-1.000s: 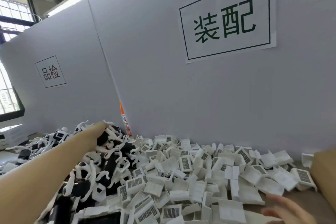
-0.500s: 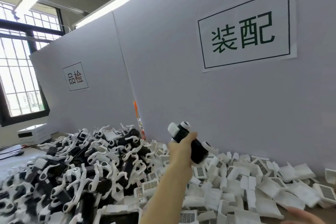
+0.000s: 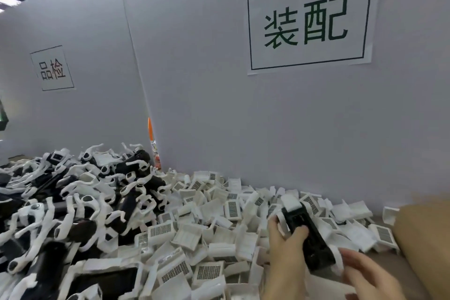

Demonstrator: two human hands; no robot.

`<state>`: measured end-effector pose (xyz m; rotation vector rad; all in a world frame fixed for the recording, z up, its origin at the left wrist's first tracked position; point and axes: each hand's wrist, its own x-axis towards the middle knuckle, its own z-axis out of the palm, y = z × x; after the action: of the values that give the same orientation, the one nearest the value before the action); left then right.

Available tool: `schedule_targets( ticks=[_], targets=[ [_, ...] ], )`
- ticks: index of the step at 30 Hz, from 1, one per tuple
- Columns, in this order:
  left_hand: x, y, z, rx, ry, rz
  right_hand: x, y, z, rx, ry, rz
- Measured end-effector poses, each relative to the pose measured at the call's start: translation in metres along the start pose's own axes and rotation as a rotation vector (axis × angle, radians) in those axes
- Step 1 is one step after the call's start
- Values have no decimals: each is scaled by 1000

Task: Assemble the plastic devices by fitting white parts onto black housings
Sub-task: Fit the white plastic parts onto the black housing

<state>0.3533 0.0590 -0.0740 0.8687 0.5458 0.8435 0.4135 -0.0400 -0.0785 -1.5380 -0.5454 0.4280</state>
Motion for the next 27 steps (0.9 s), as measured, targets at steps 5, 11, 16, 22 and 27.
schedule_targets(
  ticks=[5, 11, 16, 22, 27],
  targets=[
    [-6, -12, -1, 89, -68, 83, 0, 10, -9, -259, -42, -74],
    [-13, -16, 4, 191, -143, 90, -13, 14, -4, -593, -103, -187],
    [-12, -20, 7, 181, -146, 92, -13, 13, -10, -736, -5, -224],
    [-2, -28, 5, 181, -87, 63, -7, 17, -15, -530, 48, -252],
    [3, -29, 4, 291, 46, 81, -4, 21, -14, -488, 170, -369]
  ],
)
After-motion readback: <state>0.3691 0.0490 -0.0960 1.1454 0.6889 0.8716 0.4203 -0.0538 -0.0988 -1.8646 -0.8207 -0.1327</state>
